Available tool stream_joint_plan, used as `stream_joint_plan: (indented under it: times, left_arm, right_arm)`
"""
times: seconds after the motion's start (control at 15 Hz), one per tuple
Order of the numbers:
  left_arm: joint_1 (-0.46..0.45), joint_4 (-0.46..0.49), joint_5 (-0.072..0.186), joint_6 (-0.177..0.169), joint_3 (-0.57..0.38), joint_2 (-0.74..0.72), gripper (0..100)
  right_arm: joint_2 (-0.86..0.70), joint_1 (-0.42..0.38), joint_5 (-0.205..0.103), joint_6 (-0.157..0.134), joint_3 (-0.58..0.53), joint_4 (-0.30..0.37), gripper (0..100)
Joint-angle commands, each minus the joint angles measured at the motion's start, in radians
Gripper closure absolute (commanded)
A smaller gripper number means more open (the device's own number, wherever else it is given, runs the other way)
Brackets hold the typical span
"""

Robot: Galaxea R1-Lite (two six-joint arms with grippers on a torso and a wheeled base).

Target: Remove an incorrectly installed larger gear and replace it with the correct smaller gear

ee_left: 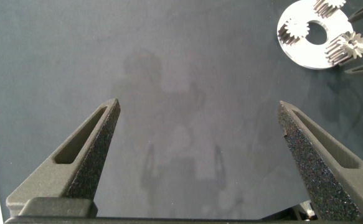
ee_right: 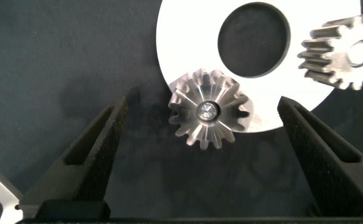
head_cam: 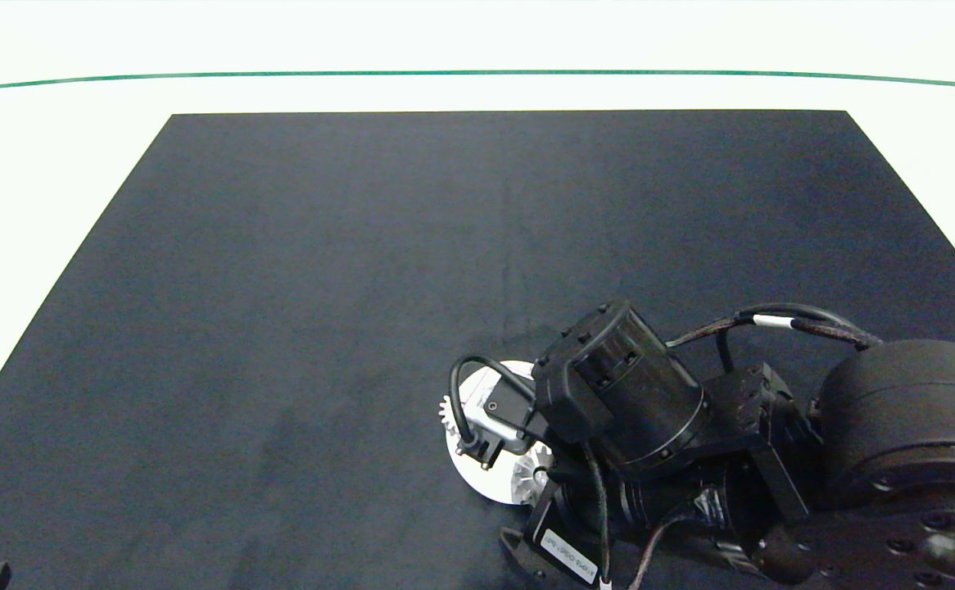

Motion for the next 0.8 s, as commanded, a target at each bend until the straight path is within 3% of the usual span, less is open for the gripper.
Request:
stream_joint_plan:
  times: [0.07, 0.8]
  left_arm:
    - [0.0, 0.002, 0.0, 0.001, 0.0, 0.0, 0]
    - [0.0, 0.002, 0.0, 0.001, 0.003, 0.001, 0]
  right_arm:
    - [0.017, 0.0, -0.002, -0.001, 0.01, 0.001, 0]
    - [0.054, -0.02, 0.0, 0.0, 0.011, -0.021, 0]
